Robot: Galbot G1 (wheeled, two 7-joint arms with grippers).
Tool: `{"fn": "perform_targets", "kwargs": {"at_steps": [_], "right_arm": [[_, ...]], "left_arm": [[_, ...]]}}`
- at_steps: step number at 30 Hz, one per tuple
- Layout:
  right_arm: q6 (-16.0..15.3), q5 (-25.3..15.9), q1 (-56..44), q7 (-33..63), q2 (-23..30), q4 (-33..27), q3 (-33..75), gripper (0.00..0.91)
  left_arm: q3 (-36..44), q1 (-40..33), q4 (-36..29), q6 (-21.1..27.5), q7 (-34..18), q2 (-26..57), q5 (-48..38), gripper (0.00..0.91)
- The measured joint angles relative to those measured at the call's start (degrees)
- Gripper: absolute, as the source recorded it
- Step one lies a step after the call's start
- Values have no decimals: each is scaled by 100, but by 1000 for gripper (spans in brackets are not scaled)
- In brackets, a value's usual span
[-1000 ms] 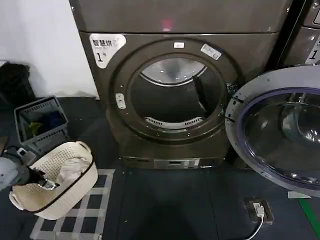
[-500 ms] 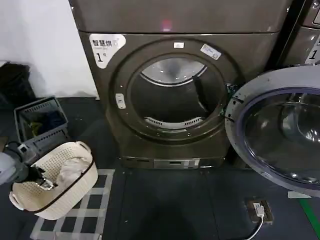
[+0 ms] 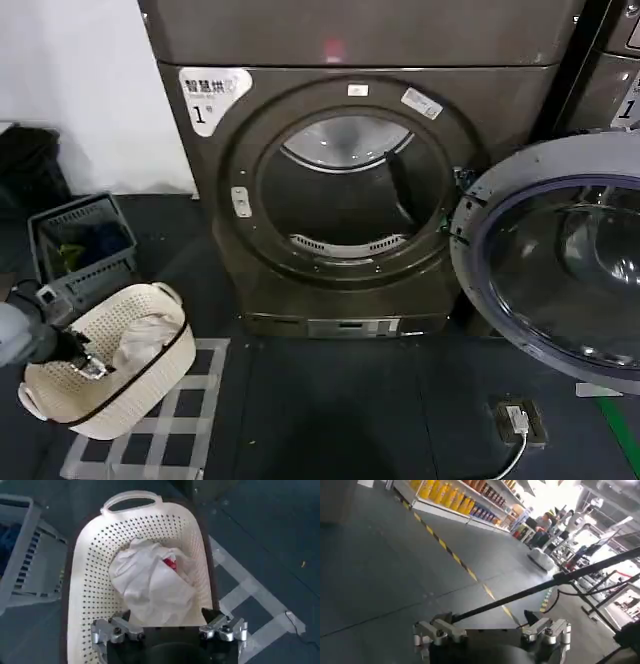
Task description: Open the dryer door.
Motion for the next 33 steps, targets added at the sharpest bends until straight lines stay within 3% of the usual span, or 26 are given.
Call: {"fn": "perform_targets", "kwargs": {"at_steps": [17, 33], "right_arm": [[-7, 23, -28, 57, 52, 15, 7, 907], [-204, 125, 25, 251, 117, -15, 143, 907]], "left_arm": [[-2, -25, 55, 0, 23, -20, 9, 907], [3, -71, 126, 0, 50, -17, 10, 907]]}}
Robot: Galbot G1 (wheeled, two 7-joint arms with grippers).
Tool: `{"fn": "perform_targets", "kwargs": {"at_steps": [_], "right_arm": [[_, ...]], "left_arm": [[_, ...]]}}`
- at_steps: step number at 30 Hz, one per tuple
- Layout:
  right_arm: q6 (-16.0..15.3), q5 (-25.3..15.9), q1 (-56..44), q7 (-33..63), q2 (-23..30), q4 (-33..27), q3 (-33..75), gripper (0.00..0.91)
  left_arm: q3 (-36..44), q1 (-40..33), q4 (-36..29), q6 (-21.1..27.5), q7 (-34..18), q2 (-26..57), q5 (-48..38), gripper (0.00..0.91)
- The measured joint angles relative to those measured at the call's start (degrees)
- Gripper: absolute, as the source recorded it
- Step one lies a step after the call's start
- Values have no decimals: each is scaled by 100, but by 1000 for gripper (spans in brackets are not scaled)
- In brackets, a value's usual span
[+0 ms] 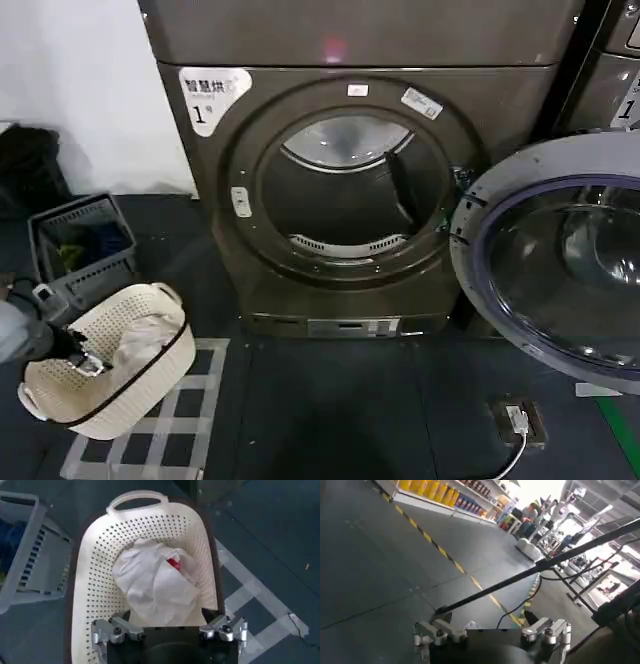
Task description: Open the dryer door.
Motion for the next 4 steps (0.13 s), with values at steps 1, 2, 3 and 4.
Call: {"fn": "perform_targets", "kwargs": {"at_steps": [1, 2, 3, 4], "right_arm": [[0, 7, 5, -3, 0, -1, 2, 907], [0, 10, 12, -11, 3, 0, 2, 907], [0, 10, 15, -16, 8, -1, 2, 907], [0, 10, 15, -21, 11, -4, 2, 907]], "left_arm": [[0, -1, 3, 0, 1, -1, 0, 907], [0, -1, 2, 0, 2, -4, -3, 907], [0, -2, 0, 0, 2, -5, -6, 907], [0, -3, -5, 0, 5, -5, -9, 907]]}}
